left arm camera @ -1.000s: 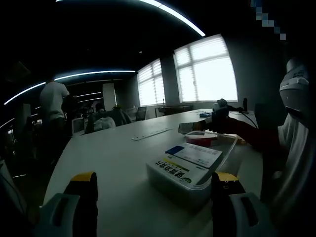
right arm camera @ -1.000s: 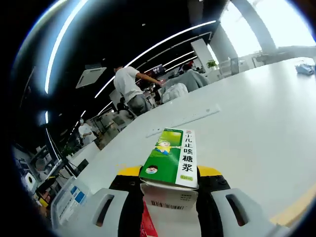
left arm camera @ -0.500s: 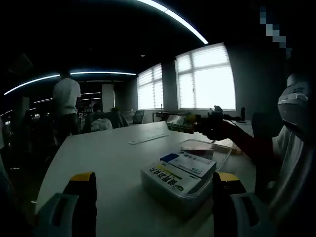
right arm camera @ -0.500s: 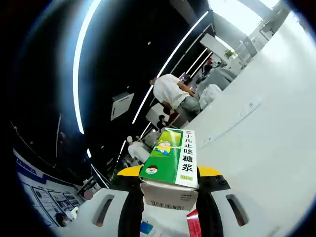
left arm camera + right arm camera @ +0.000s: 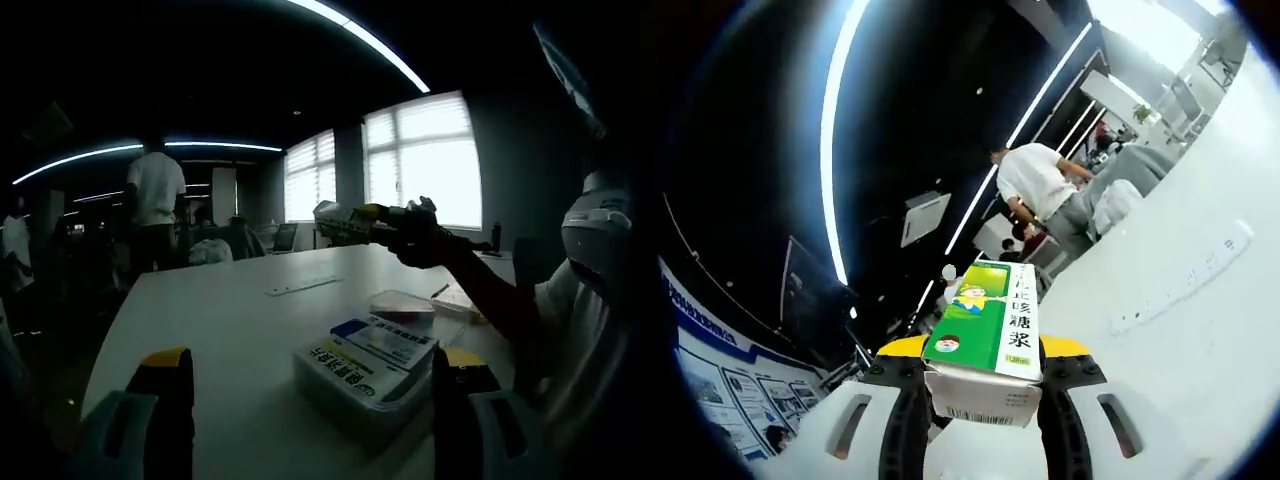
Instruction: Arrange the small medicine boxes into an aligned row inside the storage area until every box is upright, visible, and separated from the surrounding clutter.
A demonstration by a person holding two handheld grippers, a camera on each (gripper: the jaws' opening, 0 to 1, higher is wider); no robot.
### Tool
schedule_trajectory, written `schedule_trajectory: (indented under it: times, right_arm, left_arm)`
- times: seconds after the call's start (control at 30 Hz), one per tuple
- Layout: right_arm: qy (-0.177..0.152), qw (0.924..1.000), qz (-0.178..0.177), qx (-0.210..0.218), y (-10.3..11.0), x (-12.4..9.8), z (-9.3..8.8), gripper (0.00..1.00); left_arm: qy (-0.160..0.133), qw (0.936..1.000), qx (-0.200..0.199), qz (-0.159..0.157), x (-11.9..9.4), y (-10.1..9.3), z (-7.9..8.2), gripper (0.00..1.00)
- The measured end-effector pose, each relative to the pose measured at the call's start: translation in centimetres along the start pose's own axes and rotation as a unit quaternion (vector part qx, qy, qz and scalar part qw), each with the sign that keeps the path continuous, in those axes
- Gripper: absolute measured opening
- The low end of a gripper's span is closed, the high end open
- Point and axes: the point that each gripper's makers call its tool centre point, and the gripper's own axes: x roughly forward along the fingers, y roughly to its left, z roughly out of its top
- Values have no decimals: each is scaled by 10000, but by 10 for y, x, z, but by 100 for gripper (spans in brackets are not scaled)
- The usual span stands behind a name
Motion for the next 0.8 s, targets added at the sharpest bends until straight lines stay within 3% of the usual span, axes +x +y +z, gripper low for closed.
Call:
schedule_trajectory:
  times: [0.4,0.73,0.8]
  right_arm:
    - [53,9975,688,150,36,11,-4,38]
    - [44,9940,1078,151,64,8,0,38]
    - [44,9935,1124,188,67,8,0,38]
  left_arm:
    - [-430,9984,-95,-349,49,-6,52,99]
    - [-832,9926,-241,-856,87,-17,103,99]
    - [-851,9923,-240,-866,88,-16,105,99]
